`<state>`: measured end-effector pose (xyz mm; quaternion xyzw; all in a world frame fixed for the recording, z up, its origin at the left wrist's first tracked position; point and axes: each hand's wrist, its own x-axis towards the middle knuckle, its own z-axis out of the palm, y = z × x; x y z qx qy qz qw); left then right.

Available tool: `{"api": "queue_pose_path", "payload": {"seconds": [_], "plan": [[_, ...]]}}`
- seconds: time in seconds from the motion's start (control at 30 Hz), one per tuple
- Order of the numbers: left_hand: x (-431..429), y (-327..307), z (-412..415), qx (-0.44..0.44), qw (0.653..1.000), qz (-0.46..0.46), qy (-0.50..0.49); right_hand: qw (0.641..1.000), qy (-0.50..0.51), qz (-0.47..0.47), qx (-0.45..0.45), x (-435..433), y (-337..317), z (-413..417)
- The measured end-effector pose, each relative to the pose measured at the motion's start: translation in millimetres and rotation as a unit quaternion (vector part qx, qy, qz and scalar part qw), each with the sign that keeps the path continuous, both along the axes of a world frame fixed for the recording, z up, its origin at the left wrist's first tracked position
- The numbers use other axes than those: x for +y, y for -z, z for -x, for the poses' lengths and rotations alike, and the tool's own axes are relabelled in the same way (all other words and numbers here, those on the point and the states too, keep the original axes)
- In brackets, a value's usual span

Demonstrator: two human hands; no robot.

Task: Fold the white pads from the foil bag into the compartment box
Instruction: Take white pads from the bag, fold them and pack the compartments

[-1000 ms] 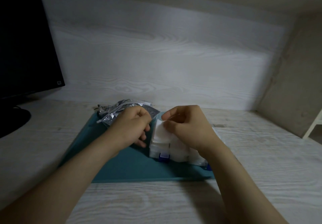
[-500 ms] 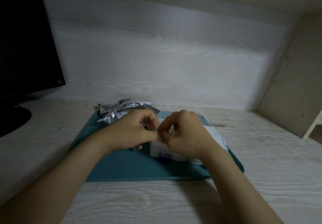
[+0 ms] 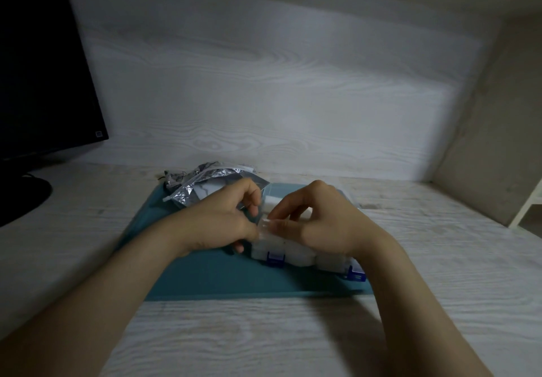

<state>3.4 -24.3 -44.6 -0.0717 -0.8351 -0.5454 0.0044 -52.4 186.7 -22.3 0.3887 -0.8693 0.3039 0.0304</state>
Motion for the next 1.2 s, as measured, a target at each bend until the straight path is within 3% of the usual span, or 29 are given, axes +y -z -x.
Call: {"api": "queue_pose_path", "payload": {"seconds": [0.23,0.47,0.7,0.9,1.2], "plan": [[1,-4,1,0.018,0.999,0.043,-0.005,0.999,0.033,0.020,0.037,-1,5,8],[3,-3,3,0.187,0.975,0.118,0.001,0.996,0.045,0.051,0.051,1,4,8],[4,1,3,0.218,0.964,0.152,0.007,0.979,0.110,0.148,0.088,6,4,16],[2,4,4,0.200,0.967,0.160,0.006,0.993,0.097,0.052,0.041,9,3,17],[3,7,4,0.166,0.976,0.144,0.001,0.996,0.087,0.010,0.012,11,3,13]]}}
